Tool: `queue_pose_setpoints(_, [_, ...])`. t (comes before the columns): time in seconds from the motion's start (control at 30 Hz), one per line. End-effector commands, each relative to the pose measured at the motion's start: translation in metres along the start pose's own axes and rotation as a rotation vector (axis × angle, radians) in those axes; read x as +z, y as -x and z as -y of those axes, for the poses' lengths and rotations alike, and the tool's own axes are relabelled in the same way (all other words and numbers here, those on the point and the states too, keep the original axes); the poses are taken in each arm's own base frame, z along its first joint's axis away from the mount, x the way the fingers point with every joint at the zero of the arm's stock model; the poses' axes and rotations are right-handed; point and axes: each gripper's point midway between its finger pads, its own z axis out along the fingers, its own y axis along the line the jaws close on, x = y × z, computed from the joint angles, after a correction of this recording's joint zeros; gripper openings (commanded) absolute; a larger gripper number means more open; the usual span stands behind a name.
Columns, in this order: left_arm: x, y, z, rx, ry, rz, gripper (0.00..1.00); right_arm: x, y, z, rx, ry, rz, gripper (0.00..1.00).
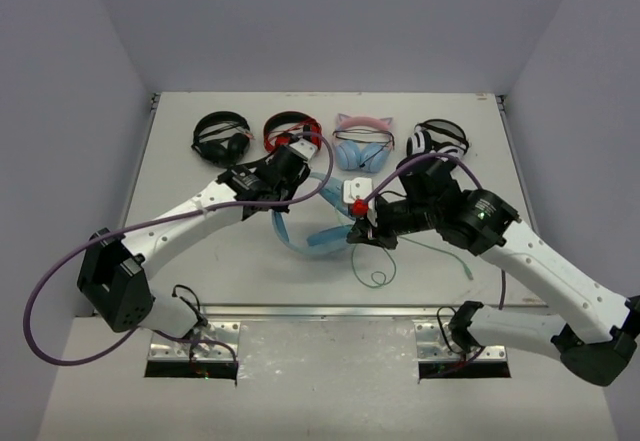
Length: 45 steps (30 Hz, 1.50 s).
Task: Wrap the headphones
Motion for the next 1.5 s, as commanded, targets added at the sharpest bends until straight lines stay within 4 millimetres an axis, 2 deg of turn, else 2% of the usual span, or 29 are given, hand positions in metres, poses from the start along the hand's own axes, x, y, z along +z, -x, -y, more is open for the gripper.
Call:
queue_pose_setpoints(0.0, [-0.022,0.042,0.002,-0.071,-0.031,0.188,0.00,-0.009,0.033,-0.016,-0.115,0.094,0.046,0.01])
queue_pose_setpoints(0.03, [-0.023,0.043,-0.002,-0.084,-0.010,0.193,0.00,-0.008,0.039,-0.023,-0.138,0.112,0.048,0.01])
queue_pose_setpoints(0.1, [-0.025,0.042,-0.002,-0.119,-0.007,0.196,0.00,-0.004,0.033,-0.025,-0.141,0.112,0.015,0.01])
queue_pose_setpoints(0.2, [-0.028,0.041,-0.030,-0.193,0.152,0.203,0.00,0.001,0.021,-0.023,-0.122,0.078,-0.072,0.01])
queue_pose_setpoints(0.3, [-0.028,0.035,-0.043,-0.201,0.236,0.175,0.00,-0.002,0.012,-0.014,-0.168,-0.039,-0.144,0.01])
queue_pose_setpoints(0.33, [-0.026,0.033,-0.045,-0.200,0.252,0.166,0.00,-0.012,0.011,-0.001,-0.188,-0.132,-0.161,0.01])
queue_pose_setpoints(0.4, [-0.023,0.028,-0.049,-0.190,0.288,0.144,0.01,-0.022,0.017,0.011,-0.230,-0.228,-0.145,0.01])
queue_pose_setpoints(0.43, [-0.021,0.025,-0.048,-0.183,0.287,0.134,0.00,-0.039,0.024,0.022,-0.252,-0.327,-0.121,0.01])
queue_pose_setpoints(0.47, [-0.018,0.022,-0.046,-0.168,0.285,0.119,0.00,-0.047,0.038,0.031,-0.275,-0.391,-0.065,0.01])
queue_pose_setpoints(0.6, [-0.005,0.008,-0.045,-0.115,0.301,0.057,0.01,-0.075,0.052,0.050,-0.363,-0.544,-0.020,0.01])
queue_pose_setpoints(0.77, [0.009,-0.015,-0.052,-0.047,0.387,-0.048,0.00,-0.084,0.066,0.054,-0.398,-0.574,0.006,0.01])
queue_pose_setpoints(0.87, [0.017,-0.022,-0.046,-0.030,0.364,-0.073,0.01,-0.088,0.084,0.049,-0.448,-0.556,0.081,0.01])
queue_pose_setpoints(0.93, [0.018,-0.019,-0.037,-0.037,0.306,-0.064,0.01,-0.090,0.088,0.051,-0.467,-0.566,0.080,0.01])
queue_pose_setpoints(1.0, [0.017,-0.014,-0.027,-0.046,0.235,-0.038,0.01,-0.086,0.086,0.059,-0.488,-0.588,0.036,0.01])
queue_pose_setpoints(1.03, [0.011,-0.004,-0.018,-0.062,0.161,0.007,0.01,-0.084,0.087,0.062,-0.507,-0.595,0.028,0.01])
queue_pose_setpoints(1.17, [-0.010,0.017,-0.001,-0.077,0.012,0.104,0.01,-0.052,0.077,0.059,-0.555,-0.523,0.030,0.01])
queue_pose_setpoints(1.23, [-0.024,0.027,0.008,-0.070,-0.071,0.157,0.01,-0.035,0.080,0.053,-0.580,-0.465,0.064,0.01])
queue_pose_setpoints(1.3, [-0.033,0.033,0.015,-0.058,-0.132,0.199,0.01,-0.016,0.076,0.051,-0.584,-0.408,0.043,0.01])
queue_pose_setpoints(1.33, [-0.044,0.037,0.018,-0.052,-0.174,0.233,0.01,-0.013,0.076,0.054,-0.587,-0.401,0.032,0.01])
queue_pose_setpoints(1.47, [-0.053,0.034,0.021,-0.042,-0.211,0.262,0.01,0.007,0.077,0.057,-0.583,-0.332,0.013,0.01])
